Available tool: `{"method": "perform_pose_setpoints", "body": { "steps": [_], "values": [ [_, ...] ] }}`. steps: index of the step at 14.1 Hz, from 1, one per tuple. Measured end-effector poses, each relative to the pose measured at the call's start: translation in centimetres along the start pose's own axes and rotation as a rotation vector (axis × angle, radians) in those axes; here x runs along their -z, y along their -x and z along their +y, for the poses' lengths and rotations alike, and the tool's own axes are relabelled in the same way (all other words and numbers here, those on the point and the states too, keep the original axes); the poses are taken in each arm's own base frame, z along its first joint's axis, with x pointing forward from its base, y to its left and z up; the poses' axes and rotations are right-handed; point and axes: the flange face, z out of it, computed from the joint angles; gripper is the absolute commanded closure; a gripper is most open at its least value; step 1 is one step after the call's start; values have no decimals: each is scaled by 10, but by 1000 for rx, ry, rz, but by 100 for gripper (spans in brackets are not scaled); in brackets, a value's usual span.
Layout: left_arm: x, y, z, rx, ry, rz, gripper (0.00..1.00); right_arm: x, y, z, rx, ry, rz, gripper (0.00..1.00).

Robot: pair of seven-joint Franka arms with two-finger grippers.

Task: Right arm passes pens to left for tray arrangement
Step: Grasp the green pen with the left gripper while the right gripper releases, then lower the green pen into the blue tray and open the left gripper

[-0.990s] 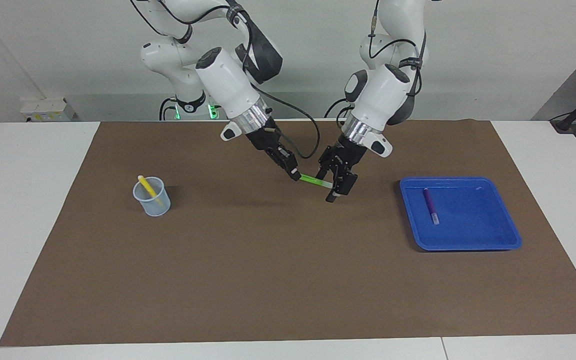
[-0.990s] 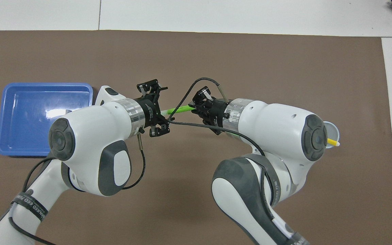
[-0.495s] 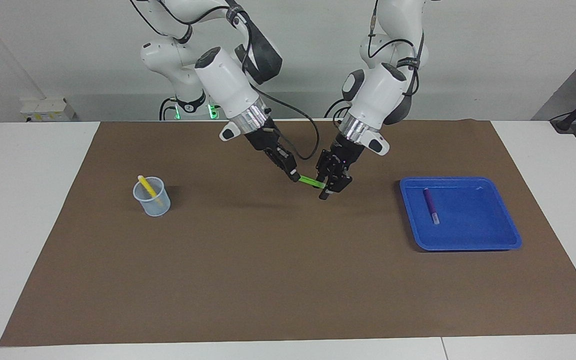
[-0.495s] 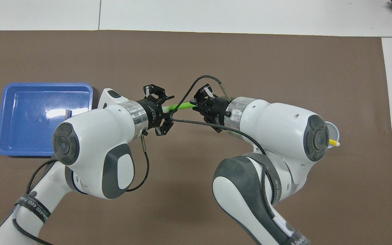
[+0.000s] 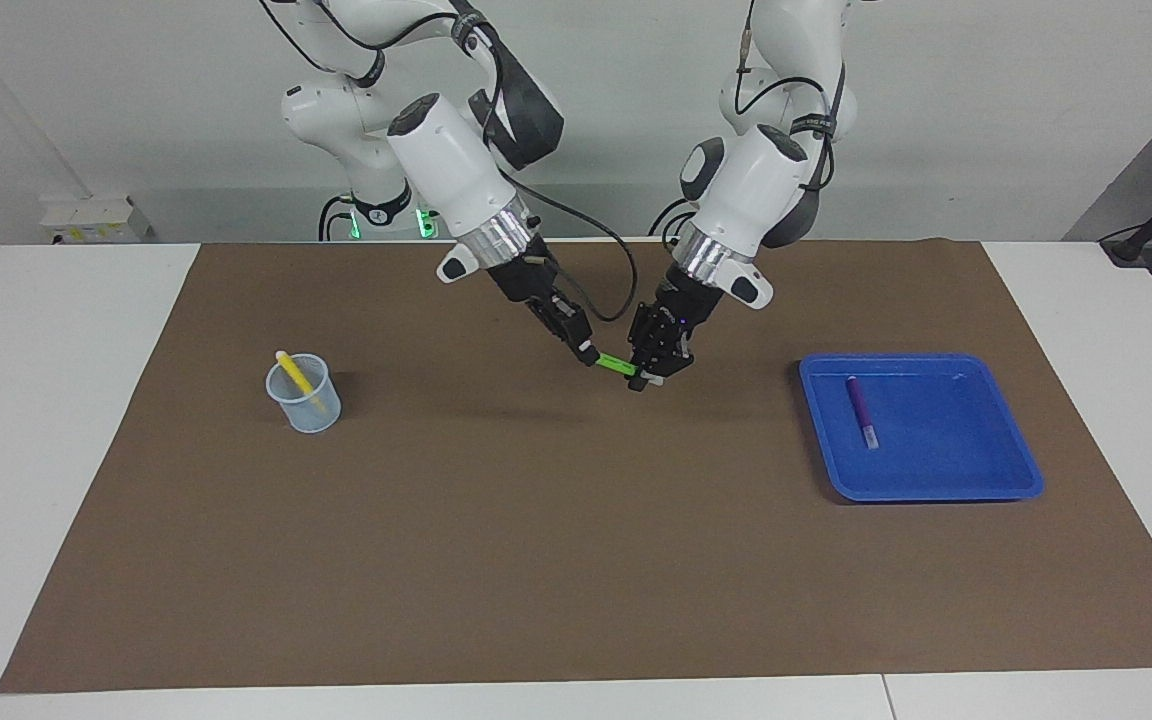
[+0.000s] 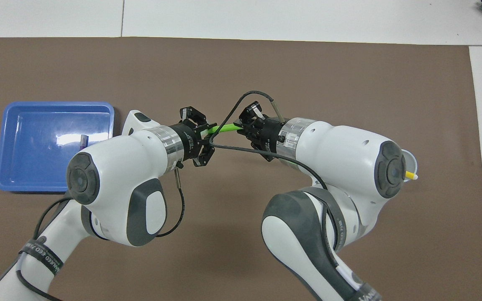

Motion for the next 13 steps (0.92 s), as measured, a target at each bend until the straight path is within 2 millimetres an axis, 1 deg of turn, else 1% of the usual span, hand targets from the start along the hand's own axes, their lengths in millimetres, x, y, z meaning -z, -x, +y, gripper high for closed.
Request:
{"method": "perform_pose_setpoints", "body": {
  "steps": [1,5,7,8,9,10,12,13],
  "values": [
    [0,0,0,0,1,0,100,0,0,0,0,0,0,1],
    [8,-4,7,9,14,0,100,0,0,1,-1,8,-3,0],
    [10,-5,8,8,11,1,100,-1,-7,4,56,50,-16,0],
    [9,-4,6,0,4,1,100,1,-16,7,132,86,-28,0],
    [9,-4,6,-15,-3,3,100,4,-29,12,225,138,-45,0],
    [10,-8,8,-48,-11,8,100,10,-47,20,337,208,-61,0],
    [14,-28,16,-165,-77,27,100,25,-83,36,536,335,-78,0],
    [19,-40,21,-232,-121,33,100,31,-95,43,616,385,-88,0]
  ]
}}
